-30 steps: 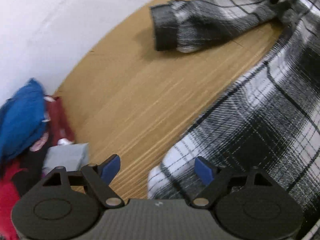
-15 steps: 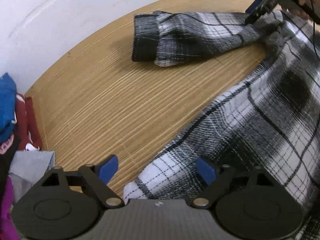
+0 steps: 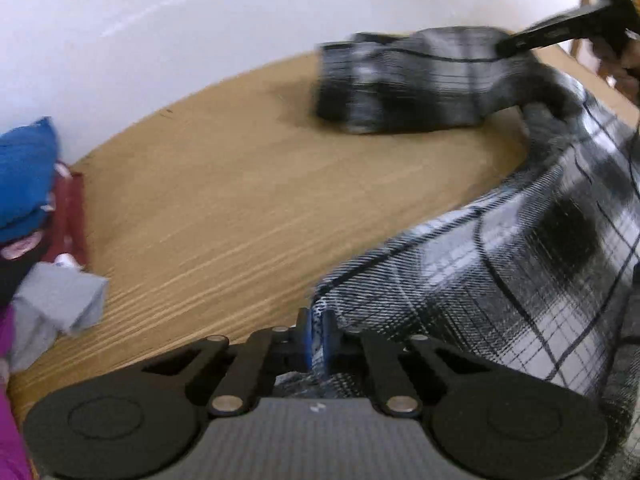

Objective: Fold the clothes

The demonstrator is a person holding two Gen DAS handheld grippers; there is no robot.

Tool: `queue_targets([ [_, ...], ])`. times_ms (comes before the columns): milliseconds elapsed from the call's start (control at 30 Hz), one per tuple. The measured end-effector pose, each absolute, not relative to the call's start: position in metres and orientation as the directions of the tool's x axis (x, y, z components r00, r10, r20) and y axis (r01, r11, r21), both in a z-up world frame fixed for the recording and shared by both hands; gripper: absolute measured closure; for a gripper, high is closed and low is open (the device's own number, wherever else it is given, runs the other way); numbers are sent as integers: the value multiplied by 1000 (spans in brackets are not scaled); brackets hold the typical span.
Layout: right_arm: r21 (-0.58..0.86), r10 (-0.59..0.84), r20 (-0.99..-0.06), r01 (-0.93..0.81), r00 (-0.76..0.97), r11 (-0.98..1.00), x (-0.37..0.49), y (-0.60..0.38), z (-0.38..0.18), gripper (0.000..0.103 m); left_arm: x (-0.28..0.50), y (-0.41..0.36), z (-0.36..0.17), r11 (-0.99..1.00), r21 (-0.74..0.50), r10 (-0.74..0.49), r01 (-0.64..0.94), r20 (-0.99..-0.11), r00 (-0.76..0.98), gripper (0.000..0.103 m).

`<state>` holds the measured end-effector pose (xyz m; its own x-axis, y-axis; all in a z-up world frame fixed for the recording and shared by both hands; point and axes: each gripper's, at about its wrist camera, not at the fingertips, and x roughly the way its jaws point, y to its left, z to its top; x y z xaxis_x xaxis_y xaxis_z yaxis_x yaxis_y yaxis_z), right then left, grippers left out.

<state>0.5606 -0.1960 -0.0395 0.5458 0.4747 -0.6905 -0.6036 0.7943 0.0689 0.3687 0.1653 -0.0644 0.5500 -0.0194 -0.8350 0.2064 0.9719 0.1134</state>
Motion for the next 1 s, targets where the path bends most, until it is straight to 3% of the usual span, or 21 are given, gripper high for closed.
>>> queue_targets([
  [200,149,609,-538,-645,583,750,464,-273,32,91,314,144,-24,967,167,14,194,-792,611,99],
  [333,174,623,-519,-642,584,747,373,-321,45,91,270,110,-10,961,191,34,200,-798,602,99],
  [467,188,612,-569,-638,549,747,275,-338,35,91,233,72,-33,967,185,70,173,-852,519,96],
  [600,208,578,-669,-629,467,749,221,-331,-15,89,217,58,-69,975,212,166,70,-897,409,94],
  [700,112,495,-747,-651,444,751,197,-314,-48,86,214,53,-64,975,220,194,17,-892,408,89],
  [800,8,442,-759,-672,478,741,175,-308,-45,80,210,52,-41,974,225,209,-17,-872,443,73],
  [900,37,493,-698,-662,519,749,172,-338,-14,61,210,52,-16,972,227,227,-60,-841,491,67],
  [967,92,503,-654,-601,565,794,179,-362,2,41,220,48,-3,981,176,191,-79,-831,523,66],
  [1000,128,500,-627,-555,597,822,184,-378,7,38,226,41,1,986,149,165,-74,-826,539,66],
])
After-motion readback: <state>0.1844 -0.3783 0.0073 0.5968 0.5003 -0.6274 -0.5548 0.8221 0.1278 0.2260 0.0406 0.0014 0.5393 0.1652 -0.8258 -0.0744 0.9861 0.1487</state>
